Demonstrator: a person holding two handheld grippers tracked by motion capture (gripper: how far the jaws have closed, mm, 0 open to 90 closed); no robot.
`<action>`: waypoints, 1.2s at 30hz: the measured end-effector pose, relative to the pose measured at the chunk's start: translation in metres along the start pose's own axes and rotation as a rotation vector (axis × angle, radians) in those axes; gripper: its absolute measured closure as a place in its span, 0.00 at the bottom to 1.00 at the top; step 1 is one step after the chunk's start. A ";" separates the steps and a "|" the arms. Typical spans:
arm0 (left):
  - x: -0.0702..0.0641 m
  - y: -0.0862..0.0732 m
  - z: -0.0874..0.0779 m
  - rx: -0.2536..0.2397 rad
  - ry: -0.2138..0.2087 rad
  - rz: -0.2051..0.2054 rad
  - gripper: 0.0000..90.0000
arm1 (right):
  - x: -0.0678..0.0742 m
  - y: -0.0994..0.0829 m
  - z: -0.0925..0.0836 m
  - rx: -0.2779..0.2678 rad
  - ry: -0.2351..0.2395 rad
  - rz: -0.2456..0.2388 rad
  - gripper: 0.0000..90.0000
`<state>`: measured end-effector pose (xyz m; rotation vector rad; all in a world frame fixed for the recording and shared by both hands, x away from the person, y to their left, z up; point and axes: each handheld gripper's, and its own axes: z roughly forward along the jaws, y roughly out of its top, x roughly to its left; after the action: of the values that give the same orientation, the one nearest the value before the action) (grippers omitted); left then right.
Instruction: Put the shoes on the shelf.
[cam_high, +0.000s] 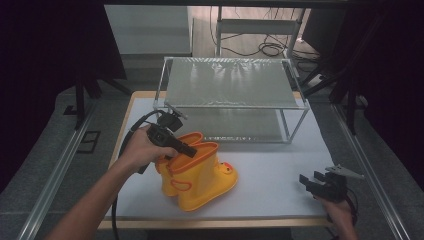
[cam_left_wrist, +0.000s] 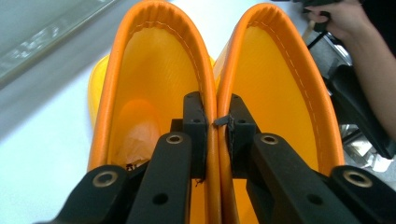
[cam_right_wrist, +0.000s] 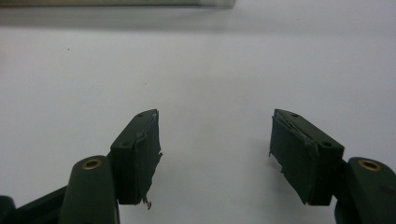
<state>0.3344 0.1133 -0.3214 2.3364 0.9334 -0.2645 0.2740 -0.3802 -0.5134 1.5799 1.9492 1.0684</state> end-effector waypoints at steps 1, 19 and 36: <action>-0.003 0.002 -0.001 0.000 -0.003 0.006 0.91 | 0.000 0.000 -0.001 0.000 0.000 0.004 0.37; -0.041 0.045 -0.011 -0.006 -0.018 0.097 0.91 | -0.002 0.000 -0.001 -0.009 0.000 0.013 0.37; -0.075 0.099 -0.014 -0.027 -0.067 0.166 0.91 | -0.005 0.000 -0.004 -0.013 -0.002 0.018 0.37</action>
<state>0.3462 0.0227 -0.2354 2.3487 0.7020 -0.2589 0.2732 -0.3863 -0.5116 1.5941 1.9257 1.0845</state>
